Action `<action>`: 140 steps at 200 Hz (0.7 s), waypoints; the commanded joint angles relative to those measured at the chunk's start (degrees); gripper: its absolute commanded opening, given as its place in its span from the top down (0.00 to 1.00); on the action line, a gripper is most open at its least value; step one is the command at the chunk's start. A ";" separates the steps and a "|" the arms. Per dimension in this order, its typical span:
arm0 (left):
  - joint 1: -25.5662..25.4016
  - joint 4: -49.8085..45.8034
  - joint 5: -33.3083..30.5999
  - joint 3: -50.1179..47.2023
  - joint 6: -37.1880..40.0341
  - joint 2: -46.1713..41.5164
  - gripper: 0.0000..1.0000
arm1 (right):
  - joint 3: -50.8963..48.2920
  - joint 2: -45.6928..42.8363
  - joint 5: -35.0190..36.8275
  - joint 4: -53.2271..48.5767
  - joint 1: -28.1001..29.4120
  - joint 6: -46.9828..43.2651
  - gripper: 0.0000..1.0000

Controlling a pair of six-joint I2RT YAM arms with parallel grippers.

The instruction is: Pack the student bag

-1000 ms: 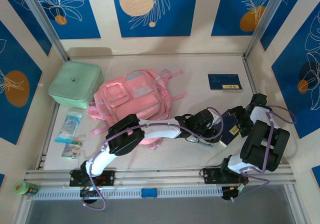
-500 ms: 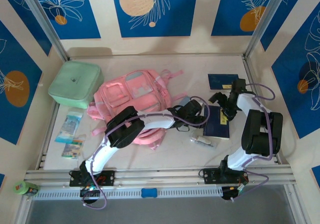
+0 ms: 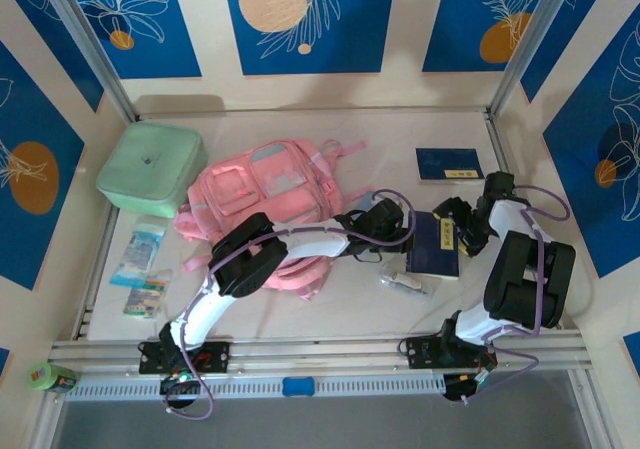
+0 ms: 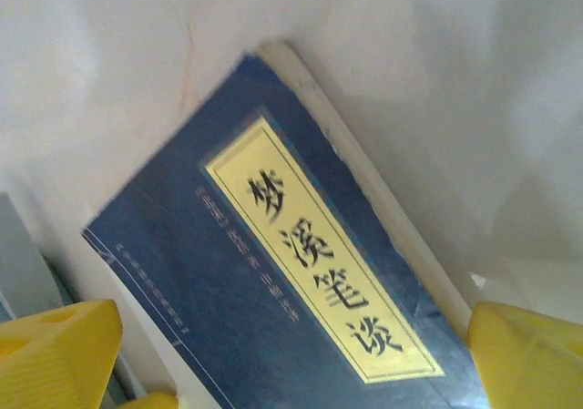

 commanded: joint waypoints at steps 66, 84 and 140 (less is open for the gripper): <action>-0.81 -1.78 -1.59 1.19 -3.72 1.81 0.46 | -4.09 -2.39 -10.27 0.97 3.69 2.58 0.05; -0.42 -3.11 -2.95 0.94 -3.21 1.53 0.47 | -4.32 -3.77 -9.59 0.15 3.94 2.17 0.05; -0.51 -3.17 -3.05 0.11 -3.14 1.67 0.51 | -6.22 -3.53 -5.50 -0.29 2.61 0.10 0.09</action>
